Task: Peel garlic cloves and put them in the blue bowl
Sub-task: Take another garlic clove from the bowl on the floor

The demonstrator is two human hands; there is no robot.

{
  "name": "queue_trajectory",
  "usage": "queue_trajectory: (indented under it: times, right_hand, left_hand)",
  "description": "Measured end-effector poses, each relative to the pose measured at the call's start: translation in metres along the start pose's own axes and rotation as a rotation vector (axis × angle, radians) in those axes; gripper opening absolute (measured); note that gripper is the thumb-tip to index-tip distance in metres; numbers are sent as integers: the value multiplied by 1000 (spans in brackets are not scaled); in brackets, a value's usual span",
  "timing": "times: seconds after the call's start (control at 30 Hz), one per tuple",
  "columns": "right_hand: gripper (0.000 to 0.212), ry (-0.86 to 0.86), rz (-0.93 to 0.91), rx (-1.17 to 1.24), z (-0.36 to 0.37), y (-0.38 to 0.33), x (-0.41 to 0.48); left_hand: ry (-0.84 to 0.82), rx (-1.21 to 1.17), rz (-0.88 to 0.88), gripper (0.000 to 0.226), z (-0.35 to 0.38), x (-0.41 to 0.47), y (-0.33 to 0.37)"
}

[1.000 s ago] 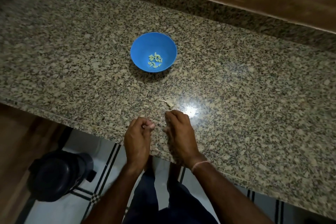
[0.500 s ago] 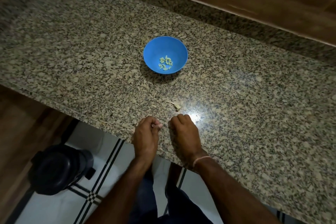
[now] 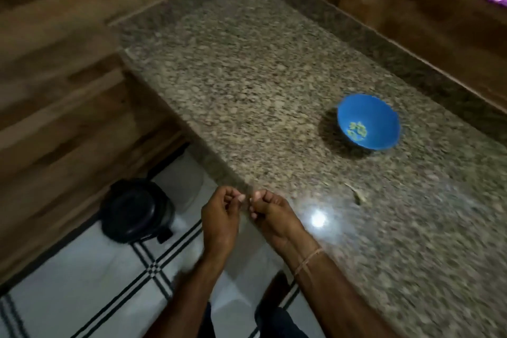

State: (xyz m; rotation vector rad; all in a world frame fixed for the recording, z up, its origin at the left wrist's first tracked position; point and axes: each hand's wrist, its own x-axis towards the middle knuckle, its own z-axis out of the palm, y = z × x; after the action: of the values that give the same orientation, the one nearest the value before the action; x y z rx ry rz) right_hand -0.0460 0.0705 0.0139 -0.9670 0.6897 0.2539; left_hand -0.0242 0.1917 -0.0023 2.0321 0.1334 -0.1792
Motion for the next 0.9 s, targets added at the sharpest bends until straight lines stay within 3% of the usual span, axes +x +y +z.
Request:
queue_trajectory:
  times: [0.23, 0.43, 0.67, 0.9]
  right_hand:
    - [35, -113, 152, -137, 171, 91, 54]
    - [32, -129, 282, -211, 272, 168, 104]
    - [27, -62, 436, -381, 327, 254, 196]
    - [23, 60, 654, -424, 298, 364, 306]
  left_hand:
    - [262, -33, -160, 21, -174, 31, -112]
    - [406, -18, -266, 17, -272, 55, -202]
    - [448, -65, -488, 23, -304, 106, -299]
    - [297, -286, -1049, 19, -258, 167, -458]
